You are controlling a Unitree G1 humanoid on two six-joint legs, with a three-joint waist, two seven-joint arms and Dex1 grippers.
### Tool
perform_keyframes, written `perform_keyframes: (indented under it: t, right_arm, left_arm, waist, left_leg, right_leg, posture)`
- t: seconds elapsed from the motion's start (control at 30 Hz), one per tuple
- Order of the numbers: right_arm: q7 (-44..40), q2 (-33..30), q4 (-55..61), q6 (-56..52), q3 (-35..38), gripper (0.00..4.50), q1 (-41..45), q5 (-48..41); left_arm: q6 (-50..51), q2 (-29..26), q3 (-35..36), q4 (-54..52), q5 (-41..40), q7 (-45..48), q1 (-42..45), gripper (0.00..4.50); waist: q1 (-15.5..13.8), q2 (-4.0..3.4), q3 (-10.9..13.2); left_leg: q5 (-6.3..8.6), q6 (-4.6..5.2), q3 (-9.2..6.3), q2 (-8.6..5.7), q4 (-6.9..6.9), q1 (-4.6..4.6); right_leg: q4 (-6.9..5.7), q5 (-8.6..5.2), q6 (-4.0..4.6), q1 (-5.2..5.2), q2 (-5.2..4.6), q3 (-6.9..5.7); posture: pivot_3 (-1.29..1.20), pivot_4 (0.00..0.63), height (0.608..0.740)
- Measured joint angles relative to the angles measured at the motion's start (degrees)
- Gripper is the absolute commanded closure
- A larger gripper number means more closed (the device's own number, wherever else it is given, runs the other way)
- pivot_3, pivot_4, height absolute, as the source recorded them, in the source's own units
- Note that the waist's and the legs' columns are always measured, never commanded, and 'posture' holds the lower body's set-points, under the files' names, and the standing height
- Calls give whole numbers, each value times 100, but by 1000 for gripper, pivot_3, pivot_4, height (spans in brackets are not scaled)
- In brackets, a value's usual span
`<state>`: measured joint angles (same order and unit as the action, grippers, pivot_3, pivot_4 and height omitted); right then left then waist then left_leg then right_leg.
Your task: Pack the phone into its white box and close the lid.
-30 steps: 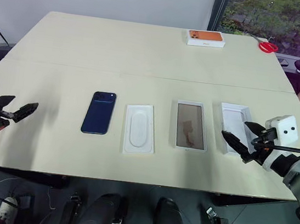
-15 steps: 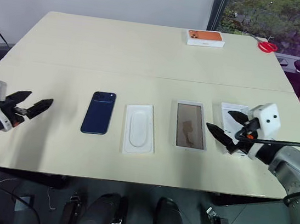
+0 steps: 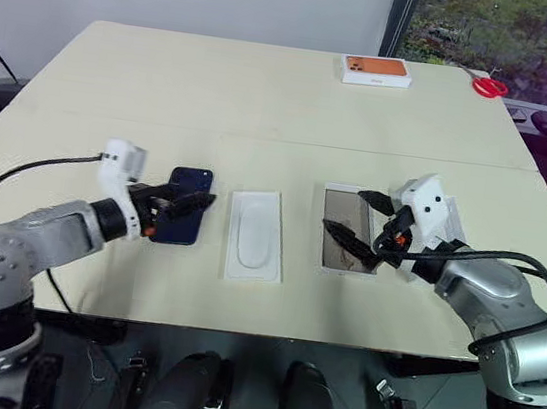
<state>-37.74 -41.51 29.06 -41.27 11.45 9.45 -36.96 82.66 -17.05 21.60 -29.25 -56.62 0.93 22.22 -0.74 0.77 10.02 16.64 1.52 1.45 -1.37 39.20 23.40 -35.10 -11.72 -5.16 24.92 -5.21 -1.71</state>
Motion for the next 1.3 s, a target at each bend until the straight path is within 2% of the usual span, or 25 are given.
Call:
perform_keyframes:
  t: [0.1,0.17,0.4,0.53,0.67,0.7,0.73,0.83,0.97,1.0,1.17,1.3]
  right_arm:
    - [29,4,12,-1,-21,27,-45,6]
    - [35,8,62,-3,-72,27,-59,-1]
    - [26,3,122,-2,-75,27,-139,-34]
    - [30,2,163,-2,-73,27,-219,-35]
    - [37,2,226,-2,-73,27,-224,-37]
    - [39,2,227,-2,-73,0,-224,-37]
    - [40,2,227,-2,-73,0,-230,-35]
    - [46,2,227,-1,-73,0,-235,-35]
    - [80,3,228,-1,-73,0,-256,-35]
    - [83,3,228,-1,-73,0,-263,-35]
    - [84,-4,231,0,-73,0,-261,-37]
    - [56,-53,230,5,-54,0,-231,-30]
  left_arm:
    - [703,643,125,150,-142,-689,390,42]
    - [926,830,99,374,-302,-1204,515,42]
    - [935,902,46,1148,-1464,-2721,516,42]
    - [925,1117,47,1495,-2139,-3585,589,42]
    - [469,998,-351,1873,-3192,-4446,578,42]
    - [282,865,-554,1966,-3547,-4661,560,556]
    - [45,691,-802,2068,-3909,-4887,537,852]
    - [-619,231,-1509,2235,-4849,-5411,431,2360]
    - [-1323,-249,-2017,2235,-5446,-5649,408,4318]
    - [-1455,-290,-2056,2234,-5502,-5641,400,4453]
    - [-1956,-312,-2047,2180,-5554,-5472,334,4453]
    - [-2143,-218,-1739,2165,-5552,-5214,326,4453]
  waist:
    - [-6,1,0]
    - [9,1,0]
    - [-18,2,0]
    - [-31,3,-1]
    - [-23,2,-2]
    - [-21,2,-2]
    - [-19,2,-2]
    - [-15,2,-2]
    - [-14,2,-2]
    - [-15,2,-2]
    - [-14,2,-2]
    - [-14,2,-2]
  left_leg:
    - [-1,1,-2,0,1,-7]
    - [-1,1,-3,1,1,-12]
    - [-1,-1,-6,1,1,-12]
    - [-2,-3,-7,-1,1,-12]
    - [-5,-9,-10,0,1,-13]
    - [-7,-13,-11,-1,1,-13]
    - [-8,-15,-10,-1,0,-13]
    - [-12,-23,-10,-2,-1,-13]
    - [-24,-46,-10,-3,-4,-13]
    - [-27,-49,-10,-4,-4,-13]
    - [-28,-50,-9,-6,-4,-13]
    - [-29,-49,-8,-6,-4,-12]
  right_leg:
    - [-1,0,0,-10,17,-4]
    - [-4,-1,1,-12,20,-3]
    - [-3,-2,2,-13,17,1]
    - [-2,-2,3,-14,14,2]
    - [-3,-2,3,-14,2,3]
    - [-3,-2,3,-14,-1,3]
    - [-2,-2,4,-13,-3,3]
    - [-3,-6,13,-12,-8,4]
    - [-2,-14,28,-11,-8,3]
    - [-2,-14,28,-11,-8,3]
    - [-1,-14,28,-13,-5,2]
    - [0,-15,28,-13,-1,1]
  posture:
    - [0,150,740]
    - [0,150,740]
    - [0,150,740]
    - [0,150,740]
    - [0,150,740]
    - [0,150,740]
    - [0,150,740]
    - [0,150,740]
    - [0,150,740]
    - [0,150,740]
    - [0,150,740]
    - [0,150,740]
